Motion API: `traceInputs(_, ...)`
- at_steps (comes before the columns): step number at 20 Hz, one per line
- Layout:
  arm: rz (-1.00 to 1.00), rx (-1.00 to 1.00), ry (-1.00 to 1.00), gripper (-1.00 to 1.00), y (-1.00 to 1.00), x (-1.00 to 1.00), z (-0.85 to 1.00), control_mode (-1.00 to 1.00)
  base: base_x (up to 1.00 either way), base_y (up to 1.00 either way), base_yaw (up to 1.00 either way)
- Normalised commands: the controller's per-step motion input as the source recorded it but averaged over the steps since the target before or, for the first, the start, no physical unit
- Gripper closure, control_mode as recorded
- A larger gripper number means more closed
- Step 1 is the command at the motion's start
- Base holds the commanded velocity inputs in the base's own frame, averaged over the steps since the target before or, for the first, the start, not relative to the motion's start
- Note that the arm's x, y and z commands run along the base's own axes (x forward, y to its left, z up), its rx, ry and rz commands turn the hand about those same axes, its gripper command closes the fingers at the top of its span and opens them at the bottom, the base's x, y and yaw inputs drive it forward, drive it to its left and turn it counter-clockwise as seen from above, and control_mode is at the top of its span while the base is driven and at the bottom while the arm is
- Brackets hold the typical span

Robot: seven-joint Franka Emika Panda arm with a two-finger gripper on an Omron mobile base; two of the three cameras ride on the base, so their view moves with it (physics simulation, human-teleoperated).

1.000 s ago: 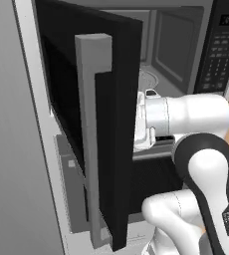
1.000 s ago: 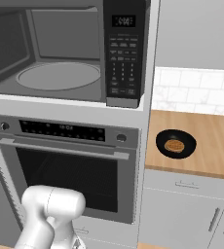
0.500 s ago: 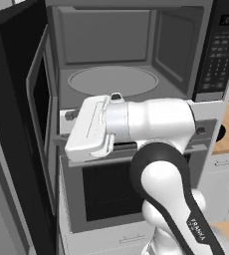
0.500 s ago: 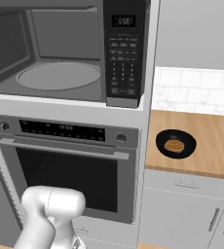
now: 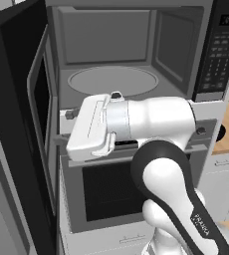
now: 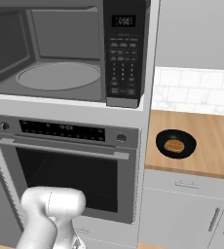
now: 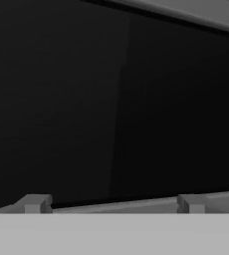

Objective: Open the microwave, place the bowl with waffle inside the microwave, then close the microwave door and turn it on.

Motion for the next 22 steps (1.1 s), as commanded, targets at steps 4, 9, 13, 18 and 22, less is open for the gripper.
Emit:
traceInputs(4,0.00,0.00,0.00,-1.00,0.07,0.00,0.00,-1.00,0.00,0.00,0.00)
traceInputs(9,0.00,-0.04,0.00,-1.00,0.51,0.00,0.00,-1.00,0.00,0.00,0.00)
traceInputs(13,-0.05,-0.02,0.00,-1.00,0.19,-0.01,0.07,-1.00,0.00,0.00,0.00)
traceInputs(18,-0.32,0.00,0.03,-1.00,-0.84,-0.06,0.19,-1.00,0.00,0.00,0.00)
traceInputs(22,-0.40,0.00,0.06,-1.00,-1.00,0.00,0.16,-1.00,0.00,0.00,0.00)
